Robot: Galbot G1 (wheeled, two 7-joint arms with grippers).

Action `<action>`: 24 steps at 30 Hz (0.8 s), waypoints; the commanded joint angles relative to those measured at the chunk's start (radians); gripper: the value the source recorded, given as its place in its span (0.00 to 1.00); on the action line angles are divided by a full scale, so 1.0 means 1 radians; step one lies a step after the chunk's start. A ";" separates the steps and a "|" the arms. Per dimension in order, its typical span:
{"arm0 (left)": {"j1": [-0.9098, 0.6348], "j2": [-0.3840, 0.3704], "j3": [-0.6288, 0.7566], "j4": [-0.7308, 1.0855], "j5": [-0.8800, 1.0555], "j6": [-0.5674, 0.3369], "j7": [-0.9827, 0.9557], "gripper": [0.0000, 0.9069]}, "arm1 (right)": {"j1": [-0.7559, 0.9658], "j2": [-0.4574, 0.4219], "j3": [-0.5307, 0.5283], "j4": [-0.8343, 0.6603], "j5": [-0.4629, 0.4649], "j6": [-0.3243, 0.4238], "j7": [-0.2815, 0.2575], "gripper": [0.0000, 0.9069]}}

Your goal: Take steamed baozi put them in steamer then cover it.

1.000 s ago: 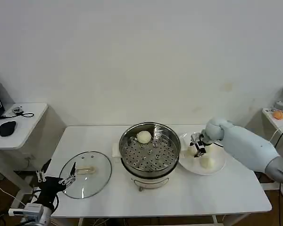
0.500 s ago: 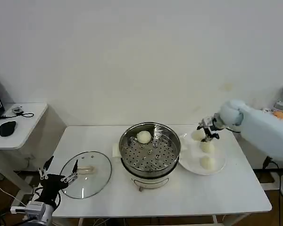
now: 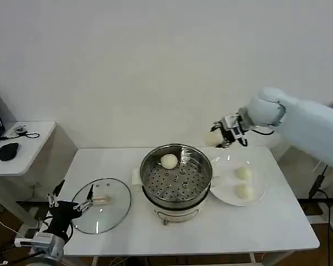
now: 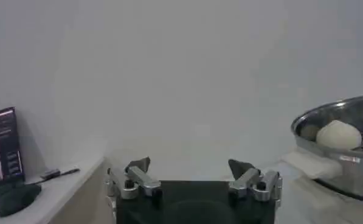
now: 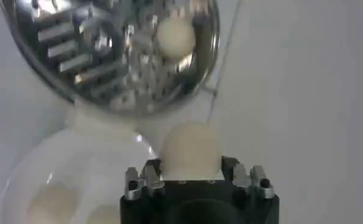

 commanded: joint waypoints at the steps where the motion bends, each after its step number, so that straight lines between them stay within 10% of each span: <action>1: -0.015 0.014 -0.014 0.012 -0.009 0.005 0.001 1.00 | 0.061 0.168 -0.088 0.067 0.212 -0.161 0.115 0.72; 14: -0.022 0.009 -0.048 0.029 -0.022 -0.004 0.005 1.00 | -0.067 0.441 -0.113 -0.097 0.362 -0.323 0.229 0.72; 24: -0.024 0.002 -0.053 0.033 -0.023 -0.007 0.004 1.00 | -0.163 0.476 -0.124 -0.140 0.339 -0.367 0.247 0.72</action>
